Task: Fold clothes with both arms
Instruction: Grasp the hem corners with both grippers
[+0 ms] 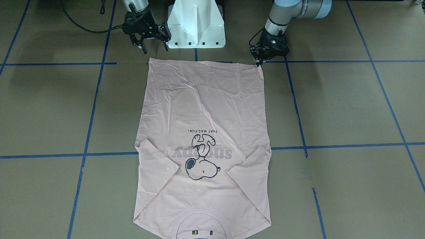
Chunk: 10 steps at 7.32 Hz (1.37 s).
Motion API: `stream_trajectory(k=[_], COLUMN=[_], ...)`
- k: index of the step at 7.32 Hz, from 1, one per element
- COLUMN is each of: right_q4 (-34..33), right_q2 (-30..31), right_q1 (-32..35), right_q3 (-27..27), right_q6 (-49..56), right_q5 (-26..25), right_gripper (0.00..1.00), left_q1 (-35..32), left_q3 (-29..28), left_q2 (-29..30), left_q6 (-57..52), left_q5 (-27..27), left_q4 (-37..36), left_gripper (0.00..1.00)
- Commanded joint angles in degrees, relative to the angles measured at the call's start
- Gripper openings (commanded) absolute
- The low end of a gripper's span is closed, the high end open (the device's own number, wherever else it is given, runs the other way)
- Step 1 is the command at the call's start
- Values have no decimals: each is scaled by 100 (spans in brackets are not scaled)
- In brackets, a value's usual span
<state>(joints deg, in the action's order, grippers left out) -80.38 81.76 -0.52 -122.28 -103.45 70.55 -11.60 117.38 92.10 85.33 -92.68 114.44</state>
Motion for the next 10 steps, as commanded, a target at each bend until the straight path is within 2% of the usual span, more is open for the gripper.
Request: stream_trajectory(k=[1, 6, 10], right_q4=[-294, -689, -698], right_q2=[-28, -81, -90], right_q1=[-133, -309, -485], right_q3=[107, 195, 309], right_q6=[-919, -1432, -1432], right_q5=[-252, -243, -252], right_gripper=[67, 66, 59], left_q1=[-1, -1, -1], left_q3=[4, 4, -5], left_q2=[54, 116, 116], left_q6=[1, 1, -8], left_q5=[-5, -13, -22], left_q4=[-1, -1, -1], left_gripper=[0, 0, 0])
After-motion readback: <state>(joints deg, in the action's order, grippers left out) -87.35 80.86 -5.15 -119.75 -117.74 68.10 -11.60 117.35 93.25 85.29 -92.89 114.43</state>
